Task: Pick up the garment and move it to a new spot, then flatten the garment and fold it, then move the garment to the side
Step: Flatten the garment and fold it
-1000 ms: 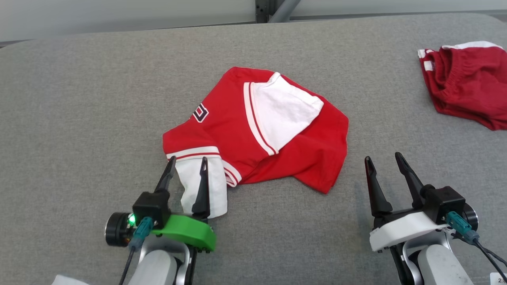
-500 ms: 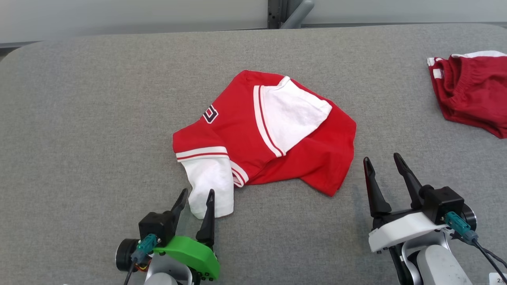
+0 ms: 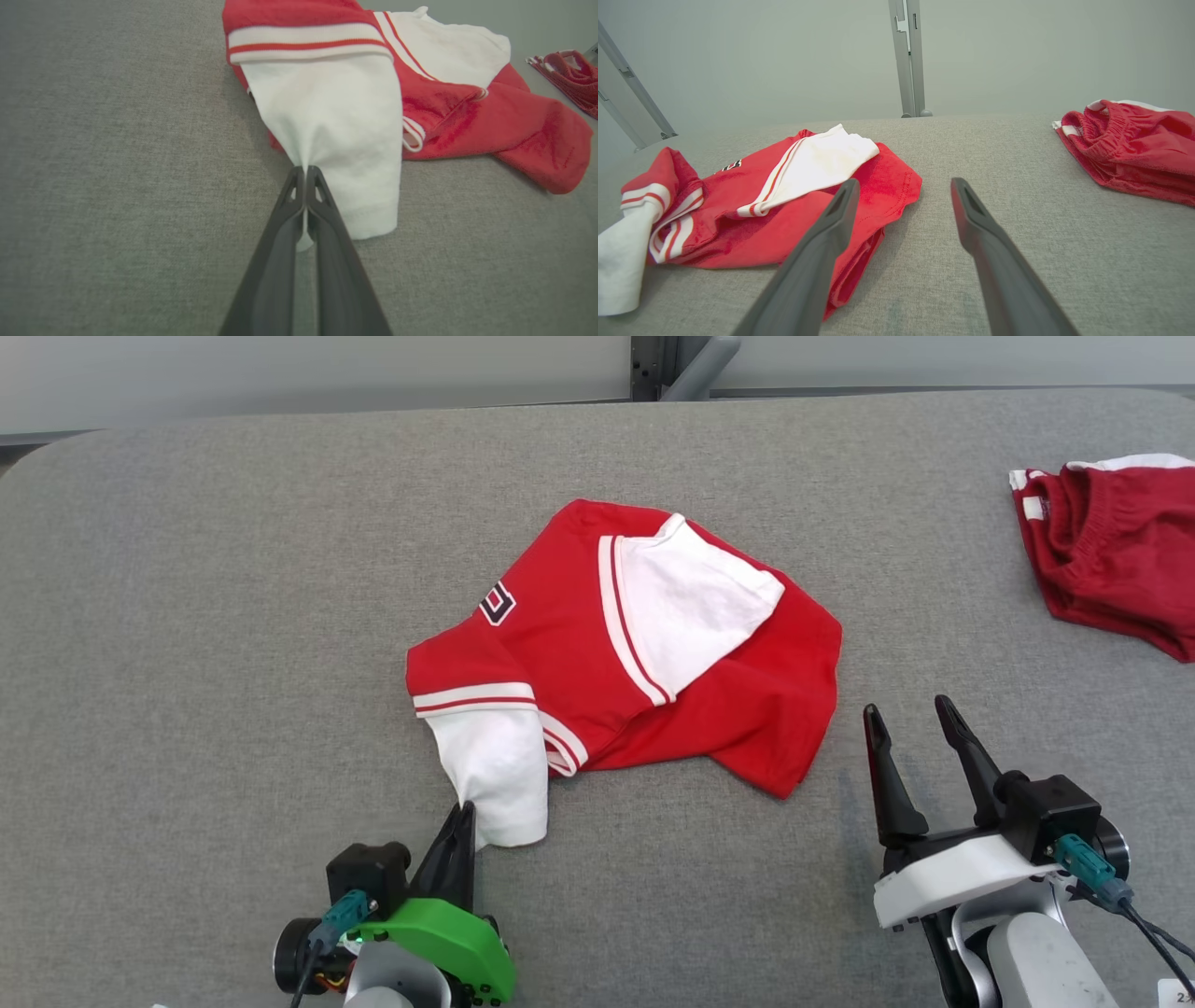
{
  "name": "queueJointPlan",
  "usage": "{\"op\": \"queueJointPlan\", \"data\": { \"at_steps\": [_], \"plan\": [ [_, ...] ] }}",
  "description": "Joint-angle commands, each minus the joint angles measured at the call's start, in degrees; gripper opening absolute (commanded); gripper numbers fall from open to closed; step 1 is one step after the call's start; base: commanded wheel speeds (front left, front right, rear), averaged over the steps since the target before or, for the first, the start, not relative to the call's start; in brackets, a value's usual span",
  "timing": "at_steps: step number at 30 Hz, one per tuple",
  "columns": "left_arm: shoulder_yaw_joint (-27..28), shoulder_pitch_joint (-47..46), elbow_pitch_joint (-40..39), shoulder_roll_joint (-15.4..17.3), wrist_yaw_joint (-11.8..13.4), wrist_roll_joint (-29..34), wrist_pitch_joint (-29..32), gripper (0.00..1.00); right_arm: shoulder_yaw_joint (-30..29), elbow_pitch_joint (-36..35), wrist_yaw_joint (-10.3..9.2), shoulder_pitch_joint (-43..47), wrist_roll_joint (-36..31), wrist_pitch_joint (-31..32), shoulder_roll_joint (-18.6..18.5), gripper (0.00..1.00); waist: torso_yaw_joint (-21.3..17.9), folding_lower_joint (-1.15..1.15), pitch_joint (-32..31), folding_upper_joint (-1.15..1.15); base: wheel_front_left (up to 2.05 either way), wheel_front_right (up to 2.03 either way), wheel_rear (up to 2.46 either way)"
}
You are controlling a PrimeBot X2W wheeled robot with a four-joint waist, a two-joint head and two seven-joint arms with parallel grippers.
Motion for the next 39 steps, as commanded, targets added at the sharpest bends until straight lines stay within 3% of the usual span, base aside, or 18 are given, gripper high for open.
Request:
{"op": "queueJointPlan", "data": {
  "at_steps": [1, 13, 20, 21, 22, 23, 24, 31, 39],
  "plan": [
    [0.2, -0.2, -0.1, 0.2, 0.1, -0.1, -0.4, 0.00, -0.1, -0.1, -0.11, 0.1, 0.0, -0.2, -0.1, 1.00, 0.5, 0.00, -0.2, 0.09, 0.00, 0.00, 0.00],
    [7.1, 2.0, -2.3, 6.1, 6.1, -0.3, -3.0, 0.00, -0.6, 1.3, -0.11, 0.8, -0.7, -0.2, -0.1, 1.00, 3.5, 0.00, -0.9, 0.09, 0.00, 0.00, 0.00],
    [10.1, 1.2, 1.8, 7.4, 6.9, -2.3, -3.3, 0.00, -1.2, 3.7, -0.11, 0.2, -1.6, -0.2, -0.1, 1.00, 3.5, 0.00, -0.6, 0.09, 0.00, 0.00, 0.00],
    [10.2, 0.8, 2.5, 7.2, 6.8, -2.4, -3.5, 0.05, -1.3, 4.0, -0.11, 0.1, -1.8, -0.1, -0.1, 1.00, 3.4, 0.00, -0.6, 0.09, 0.00, 0.00, 0.00],
    [10.2, 0.5, 3.1, 7.2, 6.7, -2.4, -3.7, 0.38, -1.5, 4.3, -0.11, 0.1, -1.9, -0.1, -0.1, 1.00, 3.2, 0.00, -0.6, 0.09, 0.00, 0.00, 0.00],
    [10.2, 0.2, 3.5, 7.2, 6.7, -2.1, -4.1, 0.80, -1.6, 4.6, -0.11, 0.1, -2.0, -0.1, -0.1, 1.00, 3.1, 0.00, -0.6, 0.09, 0.00, 0.00, 0.00],
    [10.4, -0.2, 3.6, 7.1, 6.9, -1.8, -4.5, 1.00, -1.7, 4.8, -0.11, 0.1, -2.1, -0.1, -0.1, 1.00, 2.9, 0.00, -0.6, 0.09, 0.00, 0.00, 0.00],
    [9.3, -2.2, -1.6, 6.5, 7.7, 2.7, -5.9, 1.00, -1.8, 5.3, -0.11, -0.4, -2.0, -0.1, -0.1, 1.00, 1.3, 0.00, -0.9, 0.09, 0.00, 0.00, 0.00],
    [1.0, -5.4, -5.2, 4.5, 2.3, 7.2, -5.1, 1.00, -1.3, 5.4, -0.11, -0.5, -1.6, -0.2, -0.1, 1.00, -0.8, 0.00, -0.7, 0.09, 0.00, 0.00, 0.00]
  ]
}}
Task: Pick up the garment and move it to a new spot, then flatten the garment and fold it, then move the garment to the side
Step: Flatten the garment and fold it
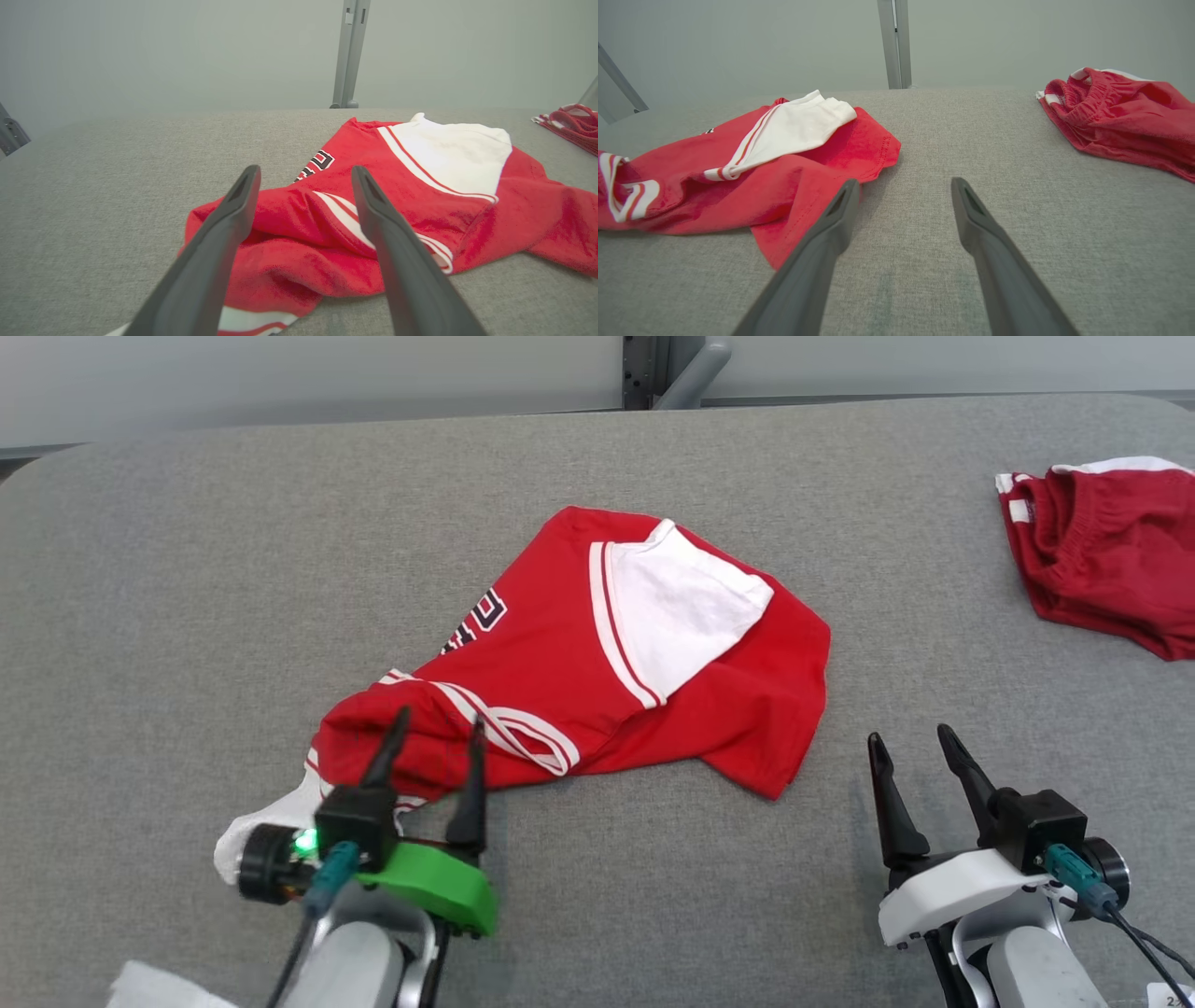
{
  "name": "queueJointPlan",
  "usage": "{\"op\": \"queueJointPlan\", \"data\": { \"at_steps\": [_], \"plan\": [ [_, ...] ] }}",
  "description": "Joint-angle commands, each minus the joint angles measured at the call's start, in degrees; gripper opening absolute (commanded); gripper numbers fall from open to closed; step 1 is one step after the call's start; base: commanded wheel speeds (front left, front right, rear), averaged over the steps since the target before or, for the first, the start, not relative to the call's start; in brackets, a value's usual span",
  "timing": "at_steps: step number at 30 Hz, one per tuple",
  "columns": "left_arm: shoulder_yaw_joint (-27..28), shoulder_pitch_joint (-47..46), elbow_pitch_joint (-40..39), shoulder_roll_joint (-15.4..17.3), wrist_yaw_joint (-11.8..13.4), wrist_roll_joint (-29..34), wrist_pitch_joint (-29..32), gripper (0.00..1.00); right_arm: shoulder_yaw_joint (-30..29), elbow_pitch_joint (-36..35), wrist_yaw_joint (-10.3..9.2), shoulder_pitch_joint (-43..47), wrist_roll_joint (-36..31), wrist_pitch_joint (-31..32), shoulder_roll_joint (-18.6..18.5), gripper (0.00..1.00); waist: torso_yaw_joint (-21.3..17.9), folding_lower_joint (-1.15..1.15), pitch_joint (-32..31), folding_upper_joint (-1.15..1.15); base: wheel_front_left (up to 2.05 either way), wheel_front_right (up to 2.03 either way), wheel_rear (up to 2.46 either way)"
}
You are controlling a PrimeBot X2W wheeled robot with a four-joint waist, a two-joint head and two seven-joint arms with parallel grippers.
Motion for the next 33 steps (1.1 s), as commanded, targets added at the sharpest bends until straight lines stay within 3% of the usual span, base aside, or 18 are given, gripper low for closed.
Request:
{"op": "queueJointPlan", "data": {
  "at_steps": [1, 5, 9, 17, 23, 24, 26, 27, 33],
  "plan": [
    [-1.7, -1.4, 0.9, -0.5, -1.2, 0.7, 0.8, 1.00, 0.2, 0.1, -0.11, -0.5, 0.2, -0.2, -0.1, 1.00, -1.0, 0.00, 0.1, 0.09, 0.00, 0.00, 0.00],
    [-7.0, -4.8, 4.8, -2.1, -4.3, 2.8, 2.7, 1.00, 0.5, 0.0, -0.11, -0.8, 0.4, -0.2, -0.1, 1.00, -2.8, 0.00, 0.7, 0.09, 0.00, 0.00, 0.00],
    [-9.5, -8.7, 10.3, -3.1, -5.6, 3.4, 3.1, 1.00, 0.9, -0.2, -0.11, -1.0, 0.6, -0.2, -0.1, 1.00, -4.5, 0.00, 1.6, 0.09, 0.00, 0.00, 0.00],
    [-12.4, -14.9, 20.2, -4.0, -6.7, 4.8, 3.9, 1.00, 1.2, -0.3, -0.11, -1.7, 1.2, -0.2, -0.1, 1.00, -6.7, 0.00, 3.0, 0.09, 0.00, 0.00, 0.00],
    [-13.4, -18.0, 25.6, -4.3, -5.7, 5.2, 3.3, 1.00, 0.9, -0.6, -0.11, -1.9, 1.5, -0.2, -0.1, 1.00, -7.1, 0.00, 3.6, 0.09, 0.00, 0.00, 0.00],
    [-13.2, -18.6, 26.1, -4.3, -5.3, 5.2, 3.1, 0.82, 0.9, -0.7, -0.11, -1.9, 1.5, -0.2, -0.1, 1.00, -7.1, 0.00, 3.7, 0.09, 0.00, 0.00, 0.00],
    [-12.6, -19.6, 26.8, -4.5, -4.3, 4.5, 2.1, 0.16, 0.7, -0.8, -0.11, -2.0, 1.6, -0.2, -0.1, 1.00, -7.0, 0.00, 3.8, 0.09, 0.00, 0.00, 0.00],
    [-12.3, -20.0, 26.7, -4.5, -3.9, 4.3, 1.6, 0.00, 0.6, -0.9, -0.11, -2.0, 1.6, -0.2, -0.1, 1.00, -6.9, 0.00, 3.8, 0.09, 0.00, 0.00, 0.00],
    [-9.1, -23.5, 24.6, -3.0, -2.1, 3.0, -0.3, 0.00, 0.2, -1.0, -0.11, -1.8, 1.6, -0.2, -0.1, 1.00, -5.5, 0.00, 3.7, 0.09, 0.00, 0.00, 0.00]
  ]
}}
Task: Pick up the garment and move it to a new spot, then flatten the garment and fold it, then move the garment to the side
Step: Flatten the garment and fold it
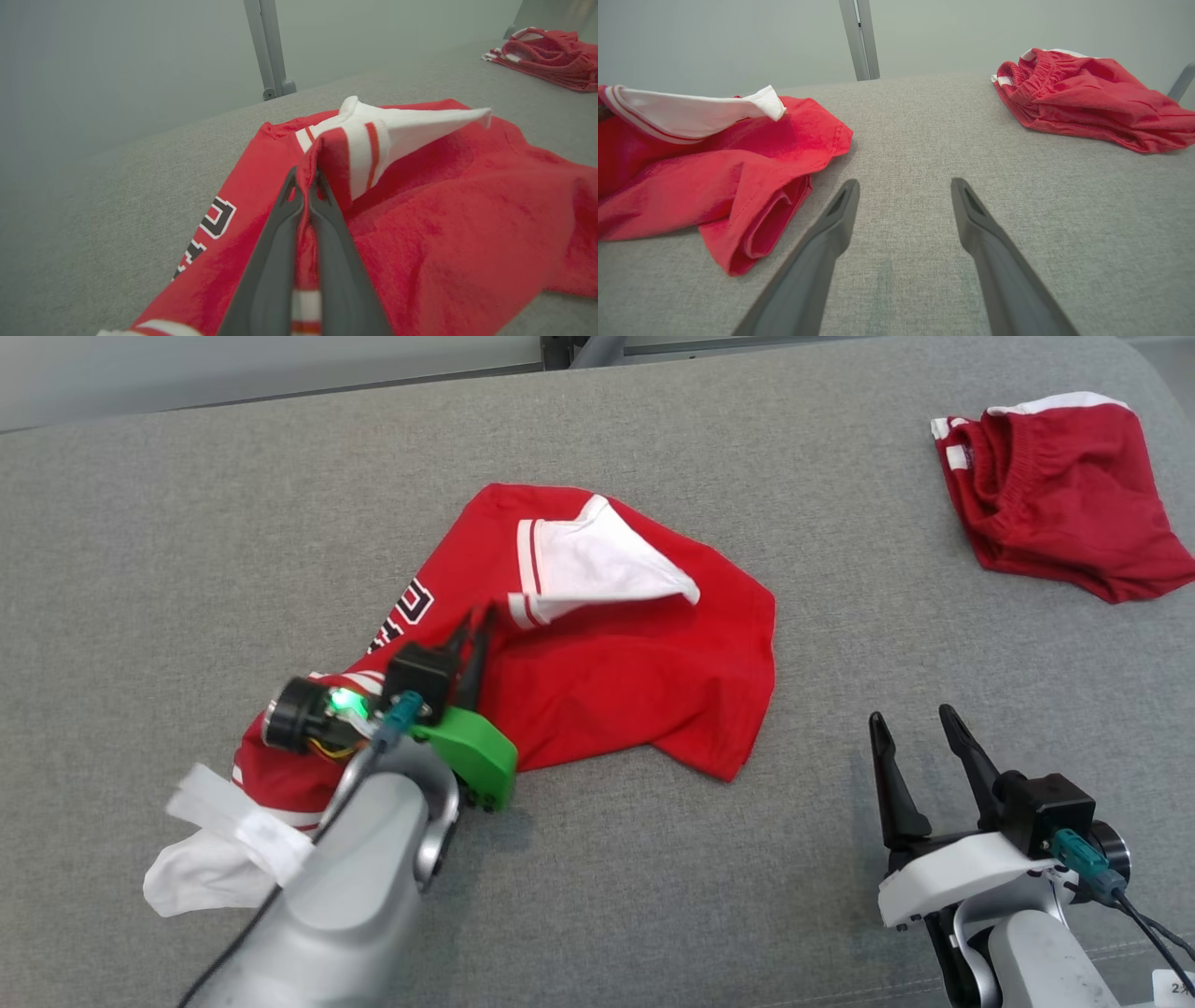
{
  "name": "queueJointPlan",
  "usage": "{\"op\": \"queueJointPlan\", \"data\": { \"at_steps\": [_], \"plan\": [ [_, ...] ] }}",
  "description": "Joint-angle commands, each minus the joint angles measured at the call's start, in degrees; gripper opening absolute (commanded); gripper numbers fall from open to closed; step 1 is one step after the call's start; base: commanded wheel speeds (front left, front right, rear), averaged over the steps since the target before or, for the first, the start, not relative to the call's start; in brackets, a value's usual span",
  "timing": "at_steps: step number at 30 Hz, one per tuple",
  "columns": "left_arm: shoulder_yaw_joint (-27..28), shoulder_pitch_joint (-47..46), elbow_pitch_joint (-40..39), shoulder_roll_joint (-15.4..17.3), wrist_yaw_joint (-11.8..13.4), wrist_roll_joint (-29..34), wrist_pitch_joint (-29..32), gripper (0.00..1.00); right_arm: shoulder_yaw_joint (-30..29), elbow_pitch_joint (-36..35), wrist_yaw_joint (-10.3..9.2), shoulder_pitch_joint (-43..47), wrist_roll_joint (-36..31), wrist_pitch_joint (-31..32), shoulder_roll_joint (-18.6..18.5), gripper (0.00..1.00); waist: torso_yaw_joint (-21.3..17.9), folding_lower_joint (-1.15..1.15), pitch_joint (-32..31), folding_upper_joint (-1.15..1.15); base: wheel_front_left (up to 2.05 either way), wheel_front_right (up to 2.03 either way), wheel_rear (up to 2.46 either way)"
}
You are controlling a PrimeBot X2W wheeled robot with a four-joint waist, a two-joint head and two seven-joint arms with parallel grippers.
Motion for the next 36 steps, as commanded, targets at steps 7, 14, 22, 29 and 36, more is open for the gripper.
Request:
{"op": "queueJointPlan", "data": {
  "at_steps": [7, 14, 22, 29, 36],
  "plan": [
    [5.9, -9.7, -3.2, 8.8, 0.3, -1.2, -0.6, 0.00, 0.6, -0.6, -0.11, -1.3, 0.4, -0.3, -0.1, 1.00, 0.7, 0.00, 0.9, 0.09, 0.00, 0.00, 0.00],
    [10.3, -16.8, -2.3, 15.9, -0.6, -2.7, 1.7, 0.00, 1.3, -0.9, -0.11, -2.3, 0.6, -0.2, -0.1, 1.00, -0.8, 0.00, 3.0, 0.09, 0.00, 0.00, 0.00],
    [14.6, -21.5, 2.3, 21.1, 1.1, -4.9, 2.2, 0.00, 2.7, -1.3, -0.11, -3.9, 1.2, -0.2, -0.1, 1.00, -2.6, 0.00, 5.8, 0.09, 0.00, 0.00, 0.00],
    [18.4, -22.0, 5.4, 22.9, 3.9, -6.6, 0.0, 0.00, 3.0, -1.6, -0.11, -4.7, 1.4, -0.2, -0.1, 1.00, -3.3, 0.00, 7.3, 0.09, 0.00, 0.00, 0.00],
    [17.9, -19.7, 9.4, 20.8, 1.5, -8.3, -0.2, 1.00, 4.4, -1.9, -0.11, -5.4, 0.6, -0.2, -0.1, 1.00, -2.1, 0.00, 6.4, 0.09, 0.00, 0.00, 0.00]
  ]
}}
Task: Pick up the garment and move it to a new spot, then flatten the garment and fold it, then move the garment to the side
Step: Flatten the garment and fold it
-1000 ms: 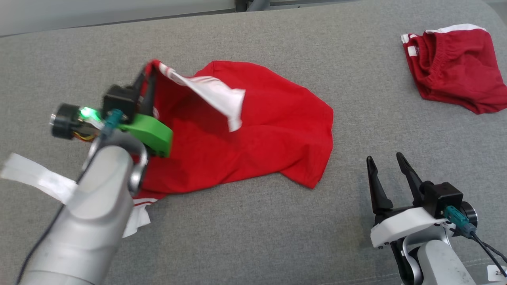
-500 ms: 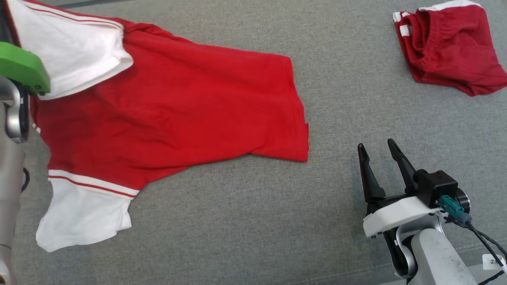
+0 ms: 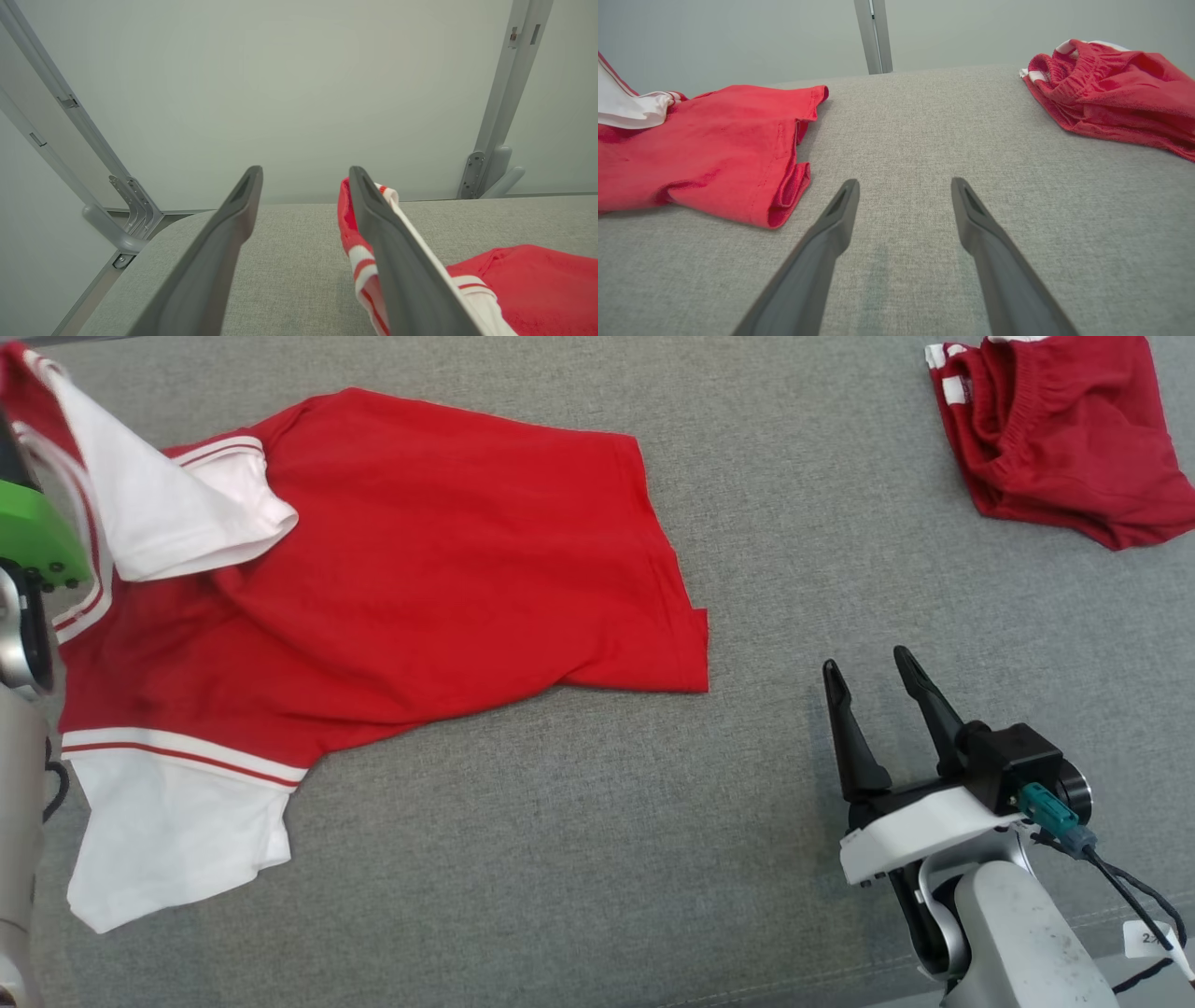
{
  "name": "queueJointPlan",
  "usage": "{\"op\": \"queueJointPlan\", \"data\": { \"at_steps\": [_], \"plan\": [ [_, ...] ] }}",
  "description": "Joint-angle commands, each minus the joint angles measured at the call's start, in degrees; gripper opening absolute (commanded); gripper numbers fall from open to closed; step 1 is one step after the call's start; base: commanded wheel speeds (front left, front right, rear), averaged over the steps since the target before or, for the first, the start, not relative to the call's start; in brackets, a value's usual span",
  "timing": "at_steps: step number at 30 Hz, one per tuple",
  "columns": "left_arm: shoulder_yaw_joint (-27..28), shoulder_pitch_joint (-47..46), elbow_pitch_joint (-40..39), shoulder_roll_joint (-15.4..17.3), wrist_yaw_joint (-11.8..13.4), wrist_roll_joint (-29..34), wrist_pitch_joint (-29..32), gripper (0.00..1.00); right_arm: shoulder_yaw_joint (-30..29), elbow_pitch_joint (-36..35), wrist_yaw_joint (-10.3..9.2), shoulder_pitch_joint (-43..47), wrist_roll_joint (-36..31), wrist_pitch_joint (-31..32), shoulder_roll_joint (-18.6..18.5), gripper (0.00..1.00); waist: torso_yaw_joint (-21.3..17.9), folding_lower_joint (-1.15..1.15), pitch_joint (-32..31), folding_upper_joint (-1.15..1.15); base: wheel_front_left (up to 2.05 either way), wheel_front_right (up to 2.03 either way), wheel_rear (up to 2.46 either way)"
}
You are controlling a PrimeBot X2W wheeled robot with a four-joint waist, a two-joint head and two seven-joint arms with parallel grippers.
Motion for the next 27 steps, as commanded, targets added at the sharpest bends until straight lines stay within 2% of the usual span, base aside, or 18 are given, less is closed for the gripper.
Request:
{"op": "queueJointPlan", "data": {
  "at_steps": [1, 5, 6, 14, 17, 27],
  "plan": [
    [-0.1, 1.4, -0.1, -0.9, -0.8, -0.7, -0.6, 1.00, 0.6, -0.2, -0.11, -1.0, -0.8, -0.2, -0.1, 1.00, 1.2, 0.00, -1.1, 0.09, 0.00, 0.00, 0.00],
    [-0.1, 3.6, -2.3, -2.8, -1.8, -1.3, -0.9, 1.00, 2.0, 0.6, -0.11, -1.9, -0.8, -0.2, -0.1, 1.00, 3.5, 0.00, -2.9, 0.09, 0.00, 0.00, 0.00],
    [-0.1, 5.5, -4.8, -4.3, -2.3, -1.3, -1.0, 1.00, 2.5, 1.7, -0.11, -2.9, -1.2, -0.2, -0.1, 1.00, 4.9, 0.00, -3.8, 0.09, 0.00, 0.00, 0.00],
    [-0.6, 18.8, -19.6, -10.1, -2.9, 0.6, -1.0, 1.00, 3.1, 8.9, -0.11, -8.7, -3.0, 5.2, -0.1, 1.00, 11.5, 0.00, -6.9, 0.09, 0.00, 0.00, 0.00],
    [-1.0, 22.8, -22.7, -11.5, -3.2, 1.1, -1.0, 1.00, 3.2, 11.0, -0.11, -10.3, -3.4, 7.0, -0.2, 1.00, 12.9, 0.00, -7.5, 0.09, 0.00, 0.00, 0.00],
    [-0.7, 39.3, -33.3, -16.8, -2.2, 2.6, -1.0, 1.00, -1.9, 21.1, -0.11, -15.8, -5.4, 14.4, -0.6, 1.00, 18.9, 0.00, -10.0, 0.09, 0.00, 0.00, 0.00]
  ]
}}
